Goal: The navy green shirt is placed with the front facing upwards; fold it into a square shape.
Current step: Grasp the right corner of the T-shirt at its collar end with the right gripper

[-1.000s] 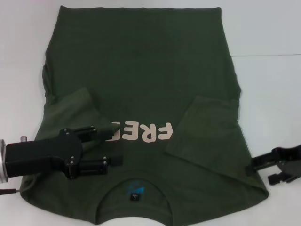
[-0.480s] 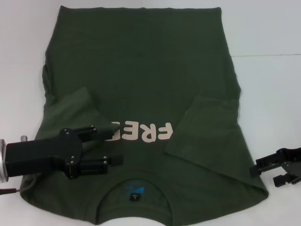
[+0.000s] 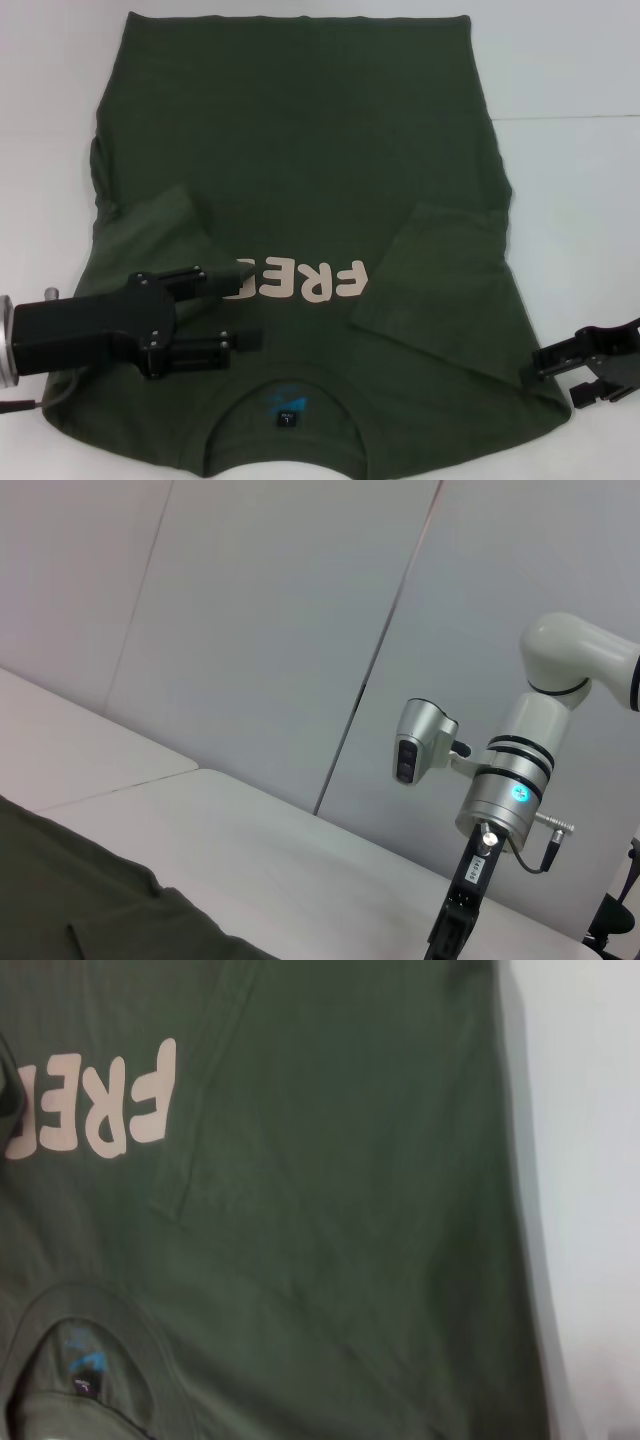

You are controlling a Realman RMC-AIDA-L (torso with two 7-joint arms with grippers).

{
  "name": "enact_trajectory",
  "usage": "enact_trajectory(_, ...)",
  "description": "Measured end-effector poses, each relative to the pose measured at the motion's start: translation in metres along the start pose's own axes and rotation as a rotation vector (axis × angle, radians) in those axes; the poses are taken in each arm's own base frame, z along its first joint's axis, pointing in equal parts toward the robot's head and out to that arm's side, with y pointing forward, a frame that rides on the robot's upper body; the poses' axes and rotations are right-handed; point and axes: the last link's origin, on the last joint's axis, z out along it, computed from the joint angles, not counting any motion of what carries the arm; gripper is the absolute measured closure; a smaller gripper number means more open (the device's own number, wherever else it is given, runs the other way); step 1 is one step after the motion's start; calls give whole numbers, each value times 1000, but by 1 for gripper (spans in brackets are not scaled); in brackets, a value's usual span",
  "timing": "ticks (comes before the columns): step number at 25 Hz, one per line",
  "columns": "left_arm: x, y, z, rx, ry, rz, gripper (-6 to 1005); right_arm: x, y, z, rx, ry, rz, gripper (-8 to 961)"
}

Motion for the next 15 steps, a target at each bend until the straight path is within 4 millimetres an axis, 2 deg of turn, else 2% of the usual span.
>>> enact_trajectory(15,0,0,0,-1,0,1,170,2,3,6,10,16,-13,31)
